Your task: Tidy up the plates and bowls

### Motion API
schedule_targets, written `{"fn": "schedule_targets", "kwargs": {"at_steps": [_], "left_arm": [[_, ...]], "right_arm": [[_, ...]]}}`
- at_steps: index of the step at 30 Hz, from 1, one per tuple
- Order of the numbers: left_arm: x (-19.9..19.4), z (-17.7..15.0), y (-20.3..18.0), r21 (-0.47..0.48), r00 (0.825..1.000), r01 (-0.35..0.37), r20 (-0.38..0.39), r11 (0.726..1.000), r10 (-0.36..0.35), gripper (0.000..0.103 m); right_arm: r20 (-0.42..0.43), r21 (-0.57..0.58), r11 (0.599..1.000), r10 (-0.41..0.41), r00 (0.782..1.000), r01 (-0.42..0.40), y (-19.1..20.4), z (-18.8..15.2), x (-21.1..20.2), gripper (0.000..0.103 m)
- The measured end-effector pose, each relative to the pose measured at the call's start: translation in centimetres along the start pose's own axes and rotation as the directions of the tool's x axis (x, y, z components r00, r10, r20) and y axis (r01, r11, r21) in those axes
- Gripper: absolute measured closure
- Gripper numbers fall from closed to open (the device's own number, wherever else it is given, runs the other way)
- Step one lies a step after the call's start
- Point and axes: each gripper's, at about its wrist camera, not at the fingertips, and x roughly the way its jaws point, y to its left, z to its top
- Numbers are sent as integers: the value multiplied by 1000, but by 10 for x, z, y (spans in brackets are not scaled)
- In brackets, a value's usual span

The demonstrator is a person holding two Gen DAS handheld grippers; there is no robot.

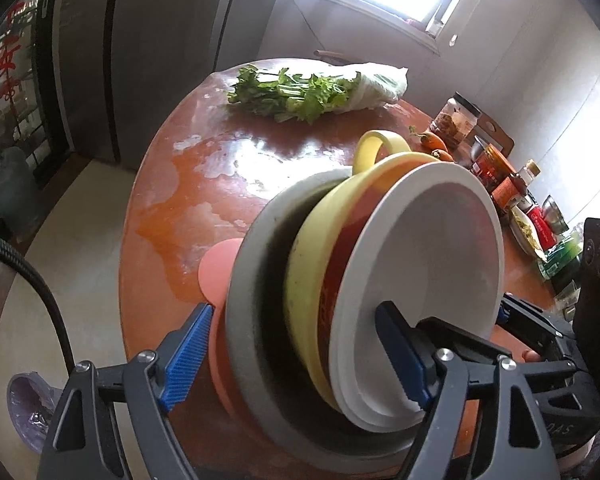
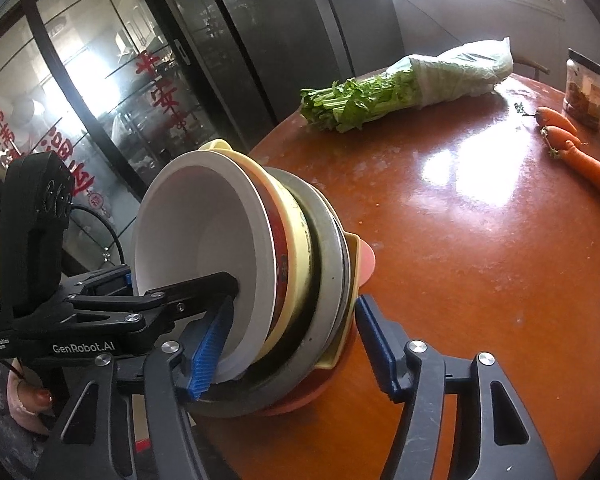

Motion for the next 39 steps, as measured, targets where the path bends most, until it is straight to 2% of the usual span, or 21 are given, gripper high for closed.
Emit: {"fn": "schedule_targets", "kwargs": {"at_steps": [24, 39], "left_arm": [[26, 8, -53, 71, 999, -9, -41, 997, 12, 22], [65, 12, -140, 207, 997, 17, -77, 978, -1, 22]], "right_arm": [[23, 34, 999, -24, 999, 24, -40, -11, -30, 38], [70, 132, 986, -108, 992, 98, -104, -35, -80, 38]]}}
